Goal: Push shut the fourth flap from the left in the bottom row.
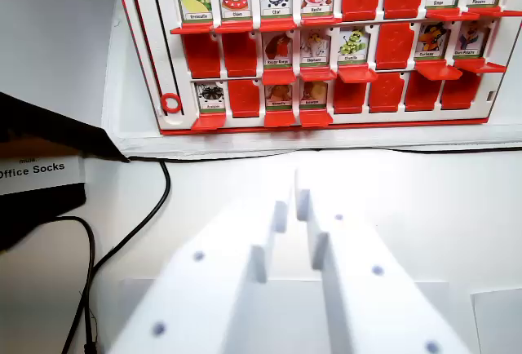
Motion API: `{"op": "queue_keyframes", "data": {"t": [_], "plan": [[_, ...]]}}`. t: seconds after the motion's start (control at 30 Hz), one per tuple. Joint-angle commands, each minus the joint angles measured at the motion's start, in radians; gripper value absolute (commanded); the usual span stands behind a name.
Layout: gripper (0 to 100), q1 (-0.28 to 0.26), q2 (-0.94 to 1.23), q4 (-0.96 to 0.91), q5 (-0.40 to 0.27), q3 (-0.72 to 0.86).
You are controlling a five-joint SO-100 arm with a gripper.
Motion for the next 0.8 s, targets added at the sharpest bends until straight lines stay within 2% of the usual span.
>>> {"op": "queue_keyframes", "data": {"t": [0.0,0.5,0.6,0.77], "plan": [[0,0.048,0.005,-0.100,-0.067,-0.043],[0,0.066,0.000,-0.150,-0.071,0.008],[0,0.081,0.011,-0.213,-0.074,0.100],[0,0.140,0.025,-0.503,-0.080,0.414]]}}
